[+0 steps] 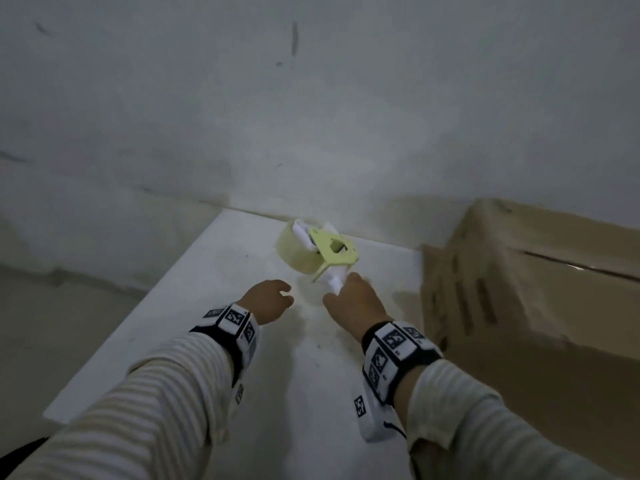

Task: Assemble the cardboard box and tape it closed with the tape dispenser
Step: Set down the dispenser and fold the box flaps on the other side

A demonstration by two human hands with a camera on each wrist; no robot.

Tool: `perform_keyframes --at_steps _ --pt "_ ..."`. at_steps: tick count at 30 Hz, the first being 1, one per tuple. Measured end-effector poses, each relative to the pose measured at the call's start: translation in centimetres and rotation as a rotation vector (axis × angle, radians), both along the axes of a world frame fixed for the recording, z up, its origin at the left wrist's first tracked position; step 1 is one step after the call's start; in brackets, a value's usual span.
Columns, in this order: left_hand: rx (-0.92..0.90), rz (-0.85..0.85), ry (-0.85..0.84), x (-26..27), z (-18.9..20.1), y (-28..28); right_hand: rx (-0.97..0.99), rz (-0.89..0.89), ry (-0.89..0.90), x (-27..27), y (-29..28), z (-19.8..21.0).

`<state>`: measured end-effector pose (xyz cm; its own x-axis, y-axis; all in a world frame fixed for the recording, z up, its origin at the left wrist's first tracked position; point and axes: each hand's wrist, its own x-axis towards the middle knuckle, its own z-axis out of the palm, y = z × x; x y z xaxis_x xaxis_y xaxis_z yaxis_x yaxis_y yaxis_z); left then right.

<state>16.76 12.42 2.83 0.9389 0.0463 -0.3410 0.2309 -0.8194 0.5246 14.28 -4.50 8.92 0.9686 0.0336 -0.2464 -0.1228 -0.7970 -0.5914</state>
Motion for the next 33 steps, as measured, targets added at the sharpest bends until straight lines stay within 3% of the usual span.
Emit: perform_keyframes --at_steps 9,18,21,26,33 --pt "0.083 0.055 0.0 8.2 -6.4 5.4 -0.179 -0.081 0.089 9.9 5.4 -9.1" --pt "0.252 0.025 -0.002 9.6 -7.8 4.5 -0.219 -0.109 0.112 12.1 5.0 -11.9" --pt "0.226 0.079 -0.004 9.5 -6.9 3.6 -0.229 -0.062 0.155 11.7 4.4 -11.1" --pt "0.126 0.188 -0.094 8.7 -4.0 1.0 -0.218 -0.012 0.081 9.2 2.7 -7.3" --pt "-0.16 0.05 -0.293 5.9 1.8 -8.2 -0.071 -0.049 -0.114 3.1 -2.3 1.9"
